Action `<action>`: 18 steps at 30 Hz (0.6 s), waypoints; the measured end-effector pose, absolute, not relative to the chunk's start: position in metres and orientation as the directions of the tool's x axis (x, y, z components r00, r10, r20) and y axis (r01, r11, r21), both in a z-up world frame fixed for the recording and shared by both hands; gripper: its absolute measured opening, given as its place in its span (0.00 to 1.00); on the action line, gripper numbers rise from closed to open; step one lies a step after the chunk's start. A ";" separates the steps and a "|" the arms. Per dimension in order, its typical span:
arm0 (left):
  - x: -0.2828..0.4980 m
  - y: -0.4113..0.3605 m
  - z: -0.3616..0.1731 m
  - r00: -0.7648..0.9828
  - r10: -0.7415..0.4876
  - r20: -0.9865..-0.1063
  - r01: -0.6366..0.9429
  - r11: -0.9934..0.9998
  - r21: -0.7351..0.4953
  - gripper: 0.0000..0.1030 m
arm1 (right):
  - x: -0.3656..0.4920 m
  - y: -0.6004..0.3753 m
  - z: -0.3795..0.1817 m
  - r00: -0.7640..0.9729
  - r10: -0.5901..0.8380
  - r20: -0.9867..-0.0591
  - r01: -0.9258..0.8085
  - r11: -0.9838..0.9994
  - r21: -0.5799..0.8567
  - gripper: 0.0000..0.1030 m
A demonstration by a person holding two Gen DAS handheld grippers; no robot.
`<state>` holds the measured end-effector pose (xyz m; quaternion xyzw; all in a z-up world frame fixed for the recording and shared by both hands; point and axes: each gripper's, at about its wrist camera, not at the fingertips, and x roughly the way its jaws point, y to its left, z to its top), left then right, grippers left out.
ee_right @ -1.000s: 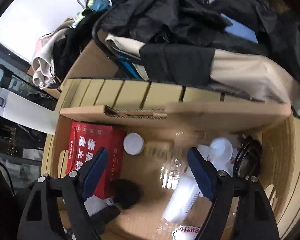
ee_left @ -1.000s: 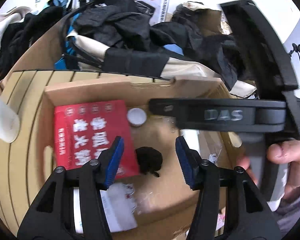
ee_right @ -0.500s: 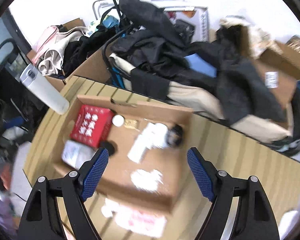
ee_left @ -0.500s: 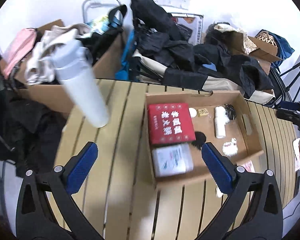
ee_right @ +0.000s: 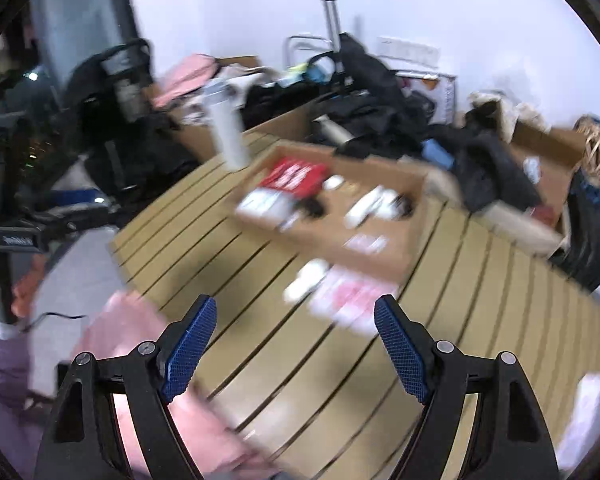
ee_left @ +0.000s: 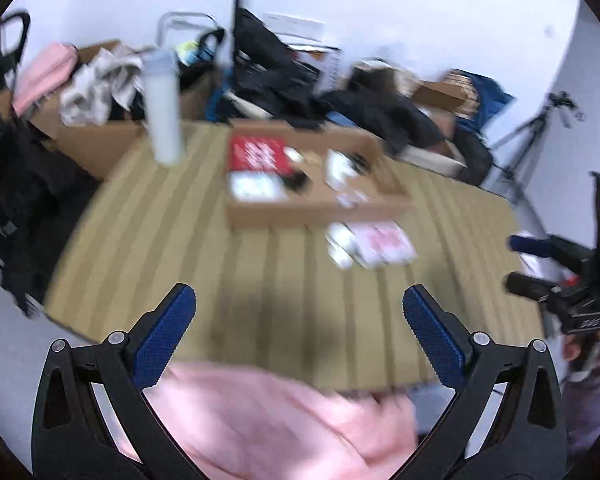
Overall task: Organize objects
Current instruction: 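Withdraw both grippers from the box back over the table, then close both grippers on the pink printed card lying on the table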
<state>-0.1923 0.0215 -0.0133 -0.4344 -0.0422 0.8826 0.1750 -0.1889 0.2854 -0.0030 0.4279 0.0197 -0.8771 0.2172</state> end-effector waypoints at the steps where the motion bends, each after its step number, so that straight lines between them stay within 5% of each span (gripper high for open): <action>1: -0.178 0.026 -0.022 -0.557 0.350 -0.753 -0.271 -0.934 -0.233 1.00 | -0.173 0.283 -0.012 -0.538 -0.366 -0.759 0.393 -0.906 0.159 0.82; 10: -0.178 0.063 -0.052 -0.495 0.366 -0.788 -0.315 -0.921 -0.230 1.00 | -0.146 0.278 -0.073 -0.531 -0.254 -0.809 0.267 -0.956 0.125 0.82; 18: -0.229 0.105 -0.088 -0.447 0.451 -0.773 -0.368 -0.880 -0.301 0.94 | -0.194 0.302 -0.116 -0.500 -0.301 -0.812 0.186 -0.953 0.239 0.79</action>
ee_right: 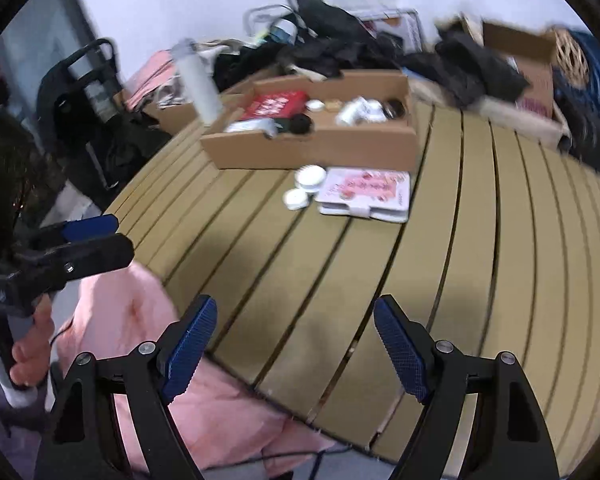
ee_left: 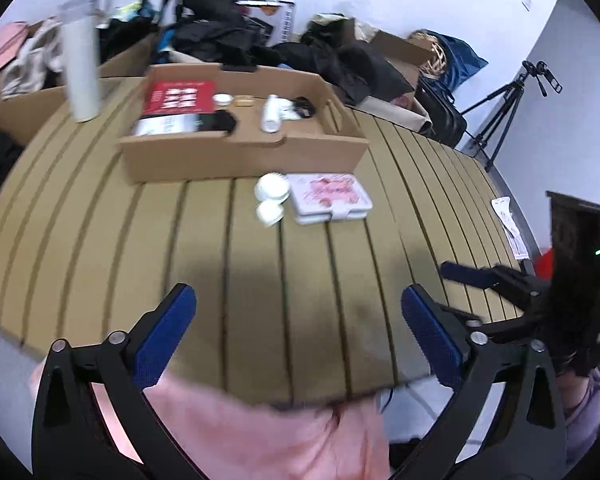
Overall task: Organize objects
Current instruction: 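Close both grippers on the pink printed card lying on the table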
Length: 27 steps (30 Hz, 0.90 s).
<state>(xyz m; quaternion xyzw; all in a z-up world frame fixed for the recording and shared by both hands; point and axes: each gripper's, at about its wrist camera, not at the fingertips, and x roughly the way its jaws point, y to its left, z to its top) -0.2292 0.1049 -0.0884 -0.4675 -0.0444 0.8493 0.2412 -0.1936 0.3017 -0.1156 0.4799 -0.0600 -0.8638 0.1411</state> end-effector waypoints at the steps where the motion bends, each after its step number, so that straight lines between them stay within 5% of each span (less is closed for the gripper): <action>1: -0.243 0.115 -0.096 -0.435 0.470 -0.768 -0.380 -0.869 -0.317 0.86 | -0.203 0.306 -0.123 -0.500 -0.287 -0.817 0.167 -0.958 0.235 0.68; 5: -0.296 0.137 -0.130 -0.368 0.446 -0.816 -0.346 -0.880 -0.325 0.40 | -0.249 0.328 -0.144 -0.510 -0.226 -0.830 0.077 -0.973 0.217 0.48; 8: -0.327 0.150 -0.152 -0.288 0.513 -0.808 -0.305 -0.849 -0.430 0.40 | -0.283 0.341 -0.154 -0.519 -0.232 -0.823 0.046 -0.968 0.245 0.45; 16: -0.357 0.190 -0.173 -0.249 0.489 -0.836 -0.332 -0.854 -0.401 0.43 | -0.337 0.346 -0.187 -0.500 -0.228 -0.836 -0.006 -0.964 0.266 0.32; 27: -0.269 0.187 -0.166 -0.103 0.590 -0.801 -0.454 -0.744 -0.490 0.45 | -0.258 0.355 -0.173 -0.458 -0.280 -0.844 0.004 -0.950 0.313 0.20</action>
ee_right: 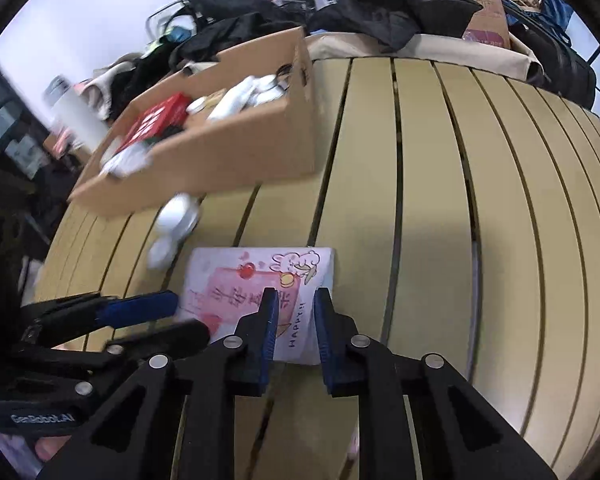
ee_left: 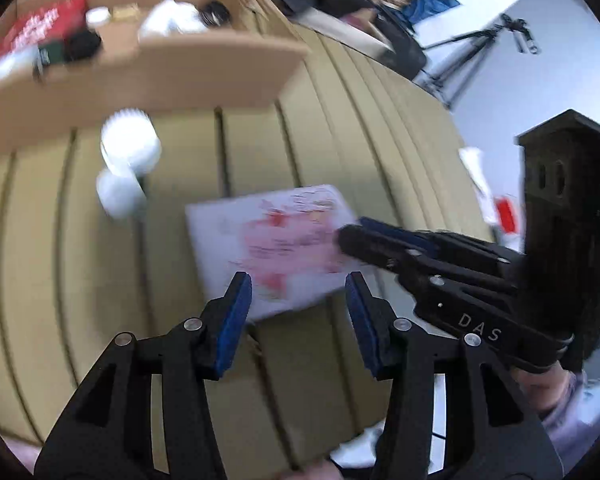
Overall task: Organize objects
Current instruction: 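Close both grippers on the pink printed card lying on the table, then carry the pink card into the cardboard box and open both grippers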
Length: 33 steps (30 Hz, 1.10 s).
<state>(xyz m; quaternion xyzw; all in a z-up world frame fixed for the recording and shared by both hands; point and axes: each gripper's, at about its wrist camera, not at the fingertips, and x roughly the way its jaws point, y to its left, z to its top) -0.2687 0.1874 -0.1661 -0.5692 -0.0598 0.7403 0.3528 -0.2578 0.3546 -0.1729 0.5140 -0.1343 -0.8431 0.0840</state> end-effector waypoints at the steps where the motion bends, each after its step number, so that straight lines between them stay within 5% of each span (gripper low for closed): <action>1: -0.263 0.186 -0.166 -0.119 0.582 -0.804 -0.455 -0.752 -0.477 0.45 | -0.248 0.353 -0.173 -0.451 -0.304 -0.839 0.011 -0.942 0.335 0.20; 12: -0.277 0.150 -0.173 -0.296 0.471 -0.831 -0.338 -0.865 -0.370 0.64 | -0.234 0.345 -0.183 -0.456 -0.300 -0.838 0.008 -0.943 0.333 0.25; 16: -0.275 0.155 -0.180 -0.189 0.550 -0.814 -0.355 -0.811 -0.466 0.42 | -0.230 0.343 -0.185 -0.460 -0.356 -0.813 -0.002 -0.916 0.402 0.69; 21: -0.272 0.165 -0.186 -0.199 0.503 -0.841 -0.379 -0.831 -0.407 0.38 | -0.230 0.341 -0.188 -0.454 -0.343 -0.823 -0.011 -0.921 0.390 0.70; 24: -0.274 0.165 -0.186 -0.216 0.508 -0.834 -0.378 -0.831 -0.408 0.38 | -0.234 0.343 -0.193 -0.446 -0.324 -0.834 -0.018 -0.929 0.371 0.61; 25: -0.274 0.169 -0.186 -0.218 0.502 -0.837 -0.389 -0.831 -0.398 0.38 | -0.235 0.344 -0.194 -0.447 -0.318 -0.836 -0.020 -0.931 0.364 0.48; 27: -0.270 0.176 -0.182 -0.249 0.475 -0.844 -0.401 -0.844 -0.357 0.38 | -0.239 0.343 -0.194 -0.445 -0.315 -0.838 -0.018 -0.933 0.360 0.40; 29: -0.264 0.180 -0.175 -0.271 0.457 -0.847 -0.420 -0.848 -0.323 0.35 | -0.238 0.340 -0.186 -0.464 -0.275 -0.842 -0.002 -0.950 0.311 0.21; 33: -0.267 0.162 -0.142 -0.315 0.506 -0.803 -0.384 -0.842 -0.379 0.26 | -0.239 0.339 -0.161 -0.488 -0.256 -0.835 0.020 -0.959 0.283 0.19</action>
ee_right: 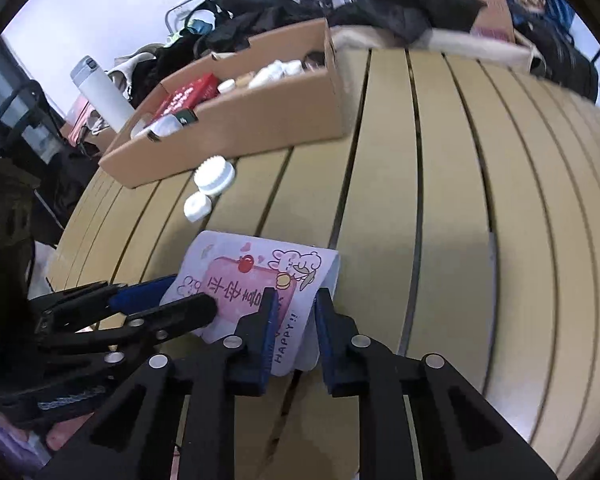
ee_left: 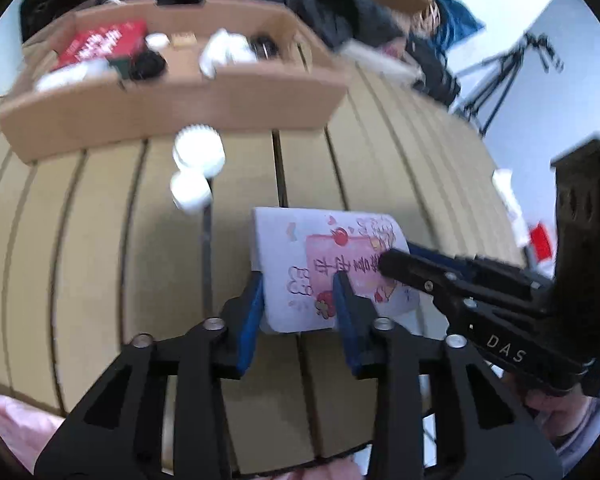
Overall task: Organize objects
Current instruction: 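Carry the pink card into the cardboard box and open both grippers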
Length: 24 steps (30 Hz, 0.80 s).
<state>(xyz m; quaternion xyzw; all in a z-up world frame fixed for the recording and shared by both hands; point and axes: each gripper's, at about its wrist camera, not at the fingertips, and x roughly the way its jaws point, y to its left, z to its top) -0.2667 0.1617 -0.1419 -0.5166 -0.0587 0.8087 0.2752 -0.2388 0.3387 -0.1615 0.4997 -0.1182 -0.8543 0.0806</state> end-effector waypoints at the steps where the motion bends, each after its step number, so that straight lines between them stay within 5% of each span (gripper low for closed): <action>1: -0.271 0.158 -0.132 -0.329 0.517 -0.790 -0.377 -0.839 -0.392 0.26 | -0.240 0.339 -0.151 -0.499 -0.269 -0.824 0.032 -0.956 0.293 0.18; 11: -0.395 0.156 -0.022 -0.407 0.546 -0.732 -0.376 -0.831 -0.410 0.26 | -0.354 0.323 -0.032 -0.570 -0.282 -0.771 0.218 -0.957 0.189 0.18; 17: -0.456 0.167 -0.086 -0.335 0.466 -0.819 -0.290 -0.878 -0.381 0.26 | -0.436 0.320 -0.078 -0.441 -0.270 -0.856 0.194 -0.960 0.203 0.18; 24: -0.456 0.191 -0.160 -0.207 0.398 -0.894 -0.280 -0.899 -0.336 0.26 | -0.465 0.303 -0.137 -0.334 -0.090 -0.938 0.192 -0.981 0.025 0.18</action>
